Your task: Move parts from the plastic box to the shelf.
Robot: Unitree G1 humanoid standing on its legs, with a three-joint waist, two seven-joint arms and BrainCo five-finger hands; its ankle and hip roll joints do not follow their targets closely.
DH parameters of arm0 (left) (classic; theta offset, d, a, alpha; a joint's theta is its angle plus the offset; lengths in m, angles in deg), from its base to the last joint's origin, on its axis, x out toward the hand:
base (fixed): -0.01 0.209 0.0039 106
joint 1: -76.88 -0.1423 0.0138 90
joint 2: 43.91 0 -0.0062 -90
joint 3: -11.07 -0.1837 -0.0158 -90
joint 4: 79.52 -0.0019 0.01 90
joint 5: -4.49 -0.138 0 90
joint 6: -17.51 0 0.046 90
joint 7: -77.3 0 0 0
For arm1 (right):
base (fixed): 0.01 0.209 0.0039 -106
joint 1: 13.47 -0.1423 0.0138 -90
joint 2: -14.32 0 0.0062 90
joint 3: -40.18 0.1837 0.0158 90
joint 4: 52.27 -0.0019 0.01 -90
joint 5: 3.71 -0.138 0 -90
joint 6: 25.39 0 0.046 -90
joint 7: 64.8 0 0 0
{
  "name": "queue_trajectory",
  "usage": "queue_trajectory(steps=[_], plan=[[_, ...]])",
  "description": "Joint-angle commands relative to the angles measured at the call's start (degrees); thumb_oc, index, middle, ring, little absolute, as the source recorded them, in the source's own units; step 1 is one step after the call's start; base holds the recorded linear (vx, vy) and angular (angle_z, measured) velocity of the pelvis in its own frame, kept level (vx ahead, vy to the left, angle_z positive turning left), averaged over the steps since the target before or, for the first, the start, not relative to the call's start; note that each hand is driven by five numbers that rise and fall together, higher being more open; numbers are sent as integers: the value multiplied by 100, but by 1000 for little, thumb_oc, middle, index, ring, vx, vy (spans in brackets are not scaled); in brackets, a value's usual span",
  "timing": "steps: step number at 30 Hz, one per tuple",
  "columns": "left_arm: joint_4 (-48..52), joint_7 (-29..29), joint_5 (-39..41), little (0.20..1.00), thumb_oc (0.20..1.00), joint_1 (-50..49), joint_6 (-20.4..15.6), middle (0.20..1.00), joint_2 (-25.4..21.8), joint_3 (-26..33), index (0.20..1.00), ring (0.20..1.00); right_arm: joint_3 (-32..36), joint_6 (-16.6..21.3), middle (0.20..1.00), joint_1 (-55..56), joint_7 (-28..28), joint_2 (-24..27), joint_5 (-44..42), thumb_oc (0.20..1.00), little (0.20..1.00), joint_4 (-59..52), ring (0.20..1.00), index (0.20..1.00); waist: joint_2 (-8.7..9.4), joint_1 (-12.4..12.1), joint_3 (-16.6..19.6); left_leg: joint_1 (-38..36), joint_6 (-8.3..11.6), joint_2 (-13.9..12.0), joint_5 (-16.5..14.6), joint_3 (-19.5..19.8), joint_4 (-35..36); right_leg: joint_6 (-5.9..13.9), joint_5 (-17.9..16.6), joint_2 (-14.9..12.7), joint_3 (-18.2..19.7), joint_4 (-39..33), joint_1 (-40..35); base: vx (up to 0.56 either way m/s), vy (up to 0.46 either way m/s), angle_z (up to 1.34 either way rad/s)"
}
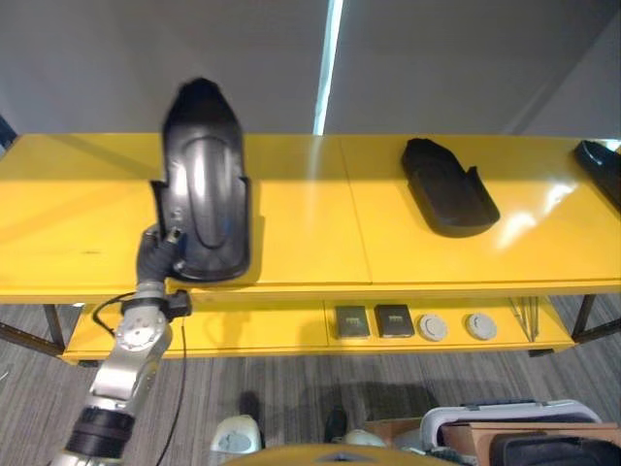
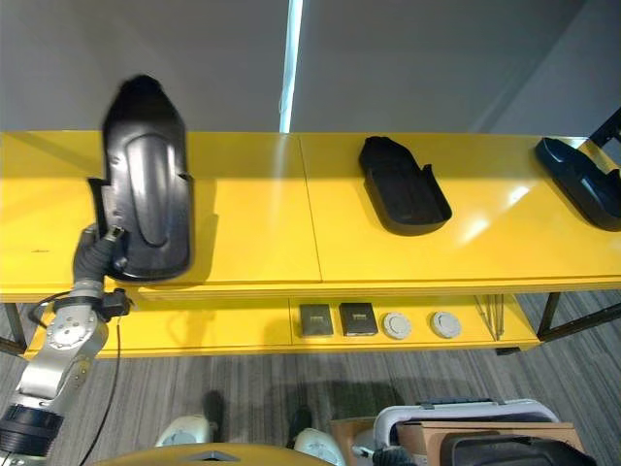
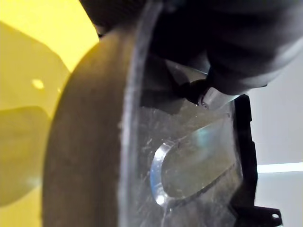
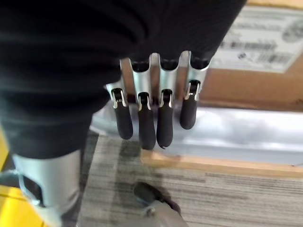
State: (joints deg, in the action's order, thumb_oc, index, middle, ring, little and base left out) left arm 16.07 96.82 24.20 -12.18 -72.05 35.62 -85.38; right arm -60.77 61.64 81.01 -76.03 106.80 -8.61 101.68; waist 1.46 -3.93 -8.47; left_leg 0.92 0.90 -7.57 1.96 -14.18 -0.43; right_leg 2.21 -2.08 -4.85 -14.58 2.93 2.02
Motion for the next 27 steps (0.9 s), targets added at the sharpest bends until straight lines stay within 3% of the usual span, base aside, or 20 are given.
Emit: queue_trajectory(steps=[1,7,11,19,27], plan=[[-79,395,-606,200,200,969,114,200,-305,57,200,200,-25,-146,1000,89,-84,135,-216,1000,1000,88,1000,1000,-72,200,130,-138,314,-226,-23,47,168,589,-16,-328,57,-357,-229,32,48,-12],[-1056,246,-1055,200,200,1467,1297,200,-764,-98,200,200,-181,-334,1000,325,57,92,315,1000,1000,-308,1000,1000,-190,512,315,-520,318,-162,-45,-141,501,697,-50,-352,207,-521,-365,53,55,-14],[-1949,397,-1101,200,200,2006,1750,200,-1178,-332,200,200,-414,-385,1000,375,172,146,586,1000,1000,-516,1000,1000,-249,703,396,-613,308,-130,-99,-265,525,757,-65,-380,317,-578,-386,27,40,-17],[-3821,410,-716,200,200,2897,1901,200,-1386,-581,200,200,-672,-502,1000,330,291,300,741,1000,1000,-614,1000,1000,-321,938,434,-664,297,-128,-144,-457,500,766,-57,-373,452,-631,-380,2,5,-9],[-4903,520,-153,200,200,3305,1968,200,-751,-545,200,200,-814,-396,1000,192,275,232,758,1000,1000,-388,1000,1000,-333,1064,478,-688,306,-150,-174,-568,507,757,-45,-336,546,-706,-389,3,-11,-2]])
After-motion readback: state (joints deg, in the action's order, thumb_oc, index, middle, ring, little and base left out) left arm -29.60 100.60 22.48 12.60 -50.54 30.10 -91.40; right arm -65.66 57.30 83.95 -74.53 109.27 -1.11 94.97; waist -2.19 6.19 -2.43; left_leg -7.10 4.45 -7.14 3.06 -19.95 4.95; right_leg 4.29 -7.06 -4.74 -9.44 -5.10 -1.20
